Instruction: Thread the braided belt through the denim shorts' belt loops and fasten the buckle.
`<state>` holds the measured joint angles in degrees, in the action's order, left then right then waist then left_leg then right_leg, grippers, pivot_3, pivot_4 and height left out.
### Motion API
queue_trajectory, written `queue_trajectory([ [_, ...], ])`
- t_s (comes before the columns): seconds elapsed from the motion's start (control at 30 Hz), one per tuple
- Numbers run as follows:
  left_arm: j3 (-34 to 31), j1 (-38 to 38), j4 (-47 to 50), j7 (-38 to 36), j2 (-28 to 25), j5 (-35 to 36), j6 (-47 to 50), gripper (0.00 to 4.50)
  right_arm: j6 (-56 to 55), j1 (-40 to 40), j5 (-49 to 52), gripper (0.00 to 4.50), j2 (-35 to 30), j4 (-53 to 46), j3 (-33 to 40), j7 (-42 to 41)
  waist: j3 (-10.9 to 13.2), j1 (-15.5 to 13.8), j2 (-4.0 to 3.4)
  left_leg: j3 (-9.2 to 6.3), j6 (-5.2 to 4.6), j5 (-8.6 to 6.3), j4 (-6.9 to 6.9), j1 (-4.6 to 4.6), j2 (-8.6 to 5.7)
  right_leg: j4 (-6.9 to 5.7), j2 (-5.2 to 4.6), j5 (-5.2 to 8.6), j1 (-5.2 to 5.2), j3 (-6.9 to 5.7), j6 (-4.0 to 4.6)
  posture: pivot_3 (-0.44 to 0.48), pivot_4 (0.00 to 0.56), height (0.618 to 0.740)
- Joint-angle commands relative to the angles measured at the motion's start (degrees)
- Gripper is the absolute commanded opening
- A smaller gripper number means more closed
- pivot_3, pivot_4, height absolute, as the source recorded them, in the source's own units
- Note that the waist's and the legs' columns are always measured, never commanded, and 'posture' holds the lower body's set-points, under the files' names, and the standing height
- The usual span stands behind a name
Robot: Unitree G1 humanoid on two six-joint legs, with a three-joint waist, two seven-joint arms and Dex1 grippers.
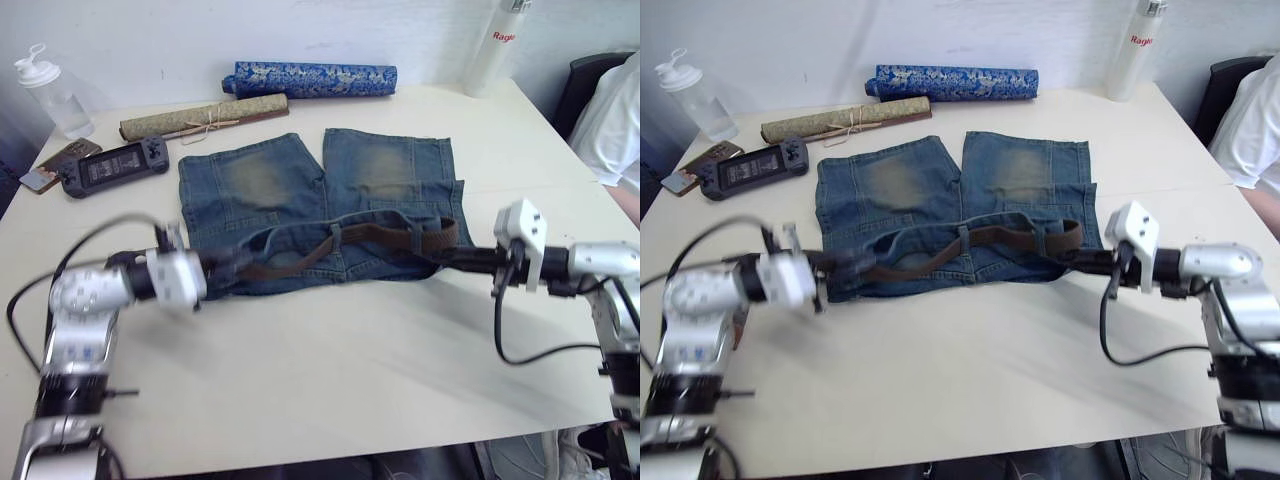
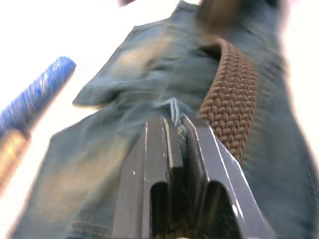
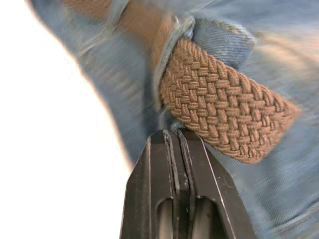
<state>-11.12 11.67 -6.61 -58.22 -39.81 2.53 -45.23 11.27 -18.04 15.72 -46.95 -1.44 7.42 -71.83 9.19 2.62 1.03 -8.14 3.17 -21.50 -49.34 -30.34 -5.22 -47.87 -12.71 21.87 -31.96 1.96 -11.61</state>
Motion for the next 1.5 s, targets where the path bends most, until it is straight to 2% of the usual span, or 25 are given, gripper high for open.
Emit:
queue_trajectory([
  [0.03,-4.1,-4.7,-10.7,5.6,-3.1,-8.6,-24.5,0.11,-19.8,7.0,-5.2,0.00,-1.3,-1.8,0.1,-0.5,0.0,-1.1,-0.03,0.12,-0.22,-0.12,-0.20,0.04,0.02,-0.07,-0.05,-0.03,0.06,0.00,0.02,0.000,0.150,0.637],
  [0.1,-4.8,-5.0,-16.2,8.9,-3.7,-12.7,-30.3,0.11,-27.2,9.3,-8.1,0.00,-2.3,0.0,-1.0,-0.2,0.0,-1.5,-0.05,0.15,-0.57,-0.31,-0.61,-0.06,0.01,-0.12,-0.05,-0.19,0.18,0.00,-0.03,0.000,0.150,0.637],
  [0.17,-4.0,-5.5,-19.8,11.4,-4.3,-15.9,-33.9,0.11,-30.1,10.5,-11.0,0.00,-3.9,2.1,-2.2,0.2,0.0,-2.3,-0.08,0.14,-0.74,-0.41,-0.87,-0.02,-0.08,-0.06,-0.07,-0.23,0.45,0.03,0.01,0.000,0.150,0.637],
  [0.27,-1.9,-5.5,-23.3,15.4,-5.1,-19.9,-34.9,0.11,-30.0,10.2,-12.9,0.00,-5.9,4.8,-3.9,1.1,-0.4,-2.8,-0.18,0.15,-0.90,-0.50,-1.00,-0.02,-0.10,-0.14,-0.22,-0.27,0.49,0.06,-0.08,0.000,0.150,0.637],
  [0.43,0.7,-5.3,-25.3,20.8,-6.2,-23.8,-33.6,0.11,-27.7,9.8,-10.5,0.00,-8.4,3.7,-4.4,0.1,-1.0,-2.8,-0.81,0.19,-0.93,-0.52,-0.95,0.12,-0.14,-0.24,-0.14,-0.32,0.48,0.04,-0.26,0.000,0.150,0.637],
  [0.5,1.7,-5.2,-24.7,22.7,-6.4,-23.8,-32.5,0.00,-27.7,10.0,-10.3,0.65,-9.5,3.1,-4.6,0.0,-1.2,-2.9,-1.03,0.19,-0.93,-0.52,-0.94,0.13,-0.14,-0.27,-0.12,-0.29,0.48,0.04,-0.27,0.000,0.150,0.637],
  [0.53,2.1,-5.2,-24.5,23.6,-6.6,-23.8,-32.1,0.00,-27.5,10.1,-10.1,0.83,-9.9,2.8,-4.7,-0.1,-1.2,-3.0,-1.12,0.19,-0.93,-0.52,-0.94,0.14,-0.14,-0.28,-0.13,-0.27,0.48,0.04,-0.27,0.000,0.150,0.637],
  [0.6,3.2,-5.4,-23.7,25.0,-7.0,-22.2,-30.9,0.95,-25.6,10.7,-9.0,1.76,-11.2,1.6,-4.7,-0.8,-1.3,-3.1,-1.14,0.17,-0.93,-0.53,-0.93,0.15,-0.14,-0.32,-0.13,-0.23,0.48,0.04,-0.28,0.000,0.150,0.637],
  [0.63,4.0,-5.9,-22.5,25.2,-7.5,-20.4,-29.8,1.22,-24.5,11.2,-8.1,2.14,-11.9,0.4,-4.2,-1.1,-1.3,-3.2,-1.12,0.15,-0.93,-0.53,-0.93,0.15,-0.14,-0.34,-0.12,-0.21,0.47,0.04,-0.27,0.000,0.150,0.637],
  [0.67,4.7,-6.3,-21.6,25.5,-7.9,-19.1,-29.0,1.77,-23.7,11.5,-7.4,2.69,-12.5,-0.5,-4.0,-1.2,-1.3,-3.4,-1.07,0.14,-0.92,-0.53,-0.94,0.14,-0.14,-0.40,-0.10,-0.19,0.45,0.04,-0.25,0.000,0.150,0.637],
  [0.8,6.1,-10.7,-10.9,24.9,-10.7,-10.8,-21.4,3.56,-18.5,10.5,-5.3,4.46,-15.3,-3.8,-1.7,-0.7,-1.2,-3.8,-0.81,0.01,-0.78,-0.61,-1.01,0.08,-0.09,-0.56,-0.05,-0.03,0.38,0.03,-0.22,0.000,0.150,0.637],
  [0.87,6.5,-13.7,-3.6,23.8,-12.4,-5.5,-15.2,3.56,-16.3,9.4,-4.0,4.46,-15.9,-5.5,-0.8,-0.2,-1.1,-3.8,-0.78,-0.02,-0.77,-0.63,-1.00,0.02,-0.05,-0.57,-0.06,0.01,0.35,0.03,-0.22,0.000,0.150,0.637],
  [1.0,5.0,-21.6,16.0,19.3,-18.2,8.9,6.2,3.56,-6.6,5.6,1.0,4.46,-15.5,-10.1,0.9,1.7,-0.7,-3.4,-0.67,-0.05,-0.76,-0.63,-0.99,-0.01,0.01,-0.62,0.03,0.04,0.28,0.04,-0.20,0.000,0.150,0.637],
  [1.07,3.4,-24.6,21.8,17.3,-20.5,12.9,12.4,3.56,-2.5,4.1,3.4,4.46,-14.8,-11.7,1.3,2.7,-0.7,-3.2,-0.63,-0.13,-0.75,-0.64,-0.96,0.00,0.07,-0.67,0.07,0.12,0.28,-0.01,-0.07,0.000,0.150,0.637],
  [1.17,-1.9,-29.3,28.5,14.9,-23.6,23.1,26.3,3.56,5.9,0.8,8.3,4.46,-12.4,-13.4,1.9,6.0,-0.7,-2.9,-0.61,-0.11,-0.75,-0.64,-0.91,0.00,0.16,-0.66,0.06,0.26,0.29,-0.03,0.16,0.000,0.150,0.637],
  [1.3,-15.0,-34.4,30.5,9.2,-27.3,46.5,51.5,3.56,11.7,-1.8,10.0,4.46,-8.7,-15.3,0.2,10.2,-0.4,-2.3,-0.36,-0.13,-0.73,-0.66,-0.91,-0.02,0.39,-0.69,0.13,0.60,0.25,-0.14,0.82,0.000,0.150,0.637],
  [1.33,-17.5,-32.4,27.8,10.2,-26.8,50.4,55.8,3.56,12.6,-2.0,9.9,4.46,-7.6,-15.9,-0.5,11.2,-0.4,-2.3,-0.36,-0.18,-0.71,-0.67,-0.90,0.00,0.40,-0.69,0.15,0.62,0.25,-0.19,0.87,0.000,0.150,0.637],
  [1.5,-26.8,-24.6,12.2,12.0,-23.4,62.1,72.0,3.56,16.9,-3.6,11.3,4.46,-2.5,-20.0,-3.3,14.7,-0.4,-2.4,-0.43,-0.27,-0.71,-0.66,-0.84,0.02,0.43,-0.70,0.15,0.63,0.27,-0.32,0.89,0.000,0.150,0.637],
])
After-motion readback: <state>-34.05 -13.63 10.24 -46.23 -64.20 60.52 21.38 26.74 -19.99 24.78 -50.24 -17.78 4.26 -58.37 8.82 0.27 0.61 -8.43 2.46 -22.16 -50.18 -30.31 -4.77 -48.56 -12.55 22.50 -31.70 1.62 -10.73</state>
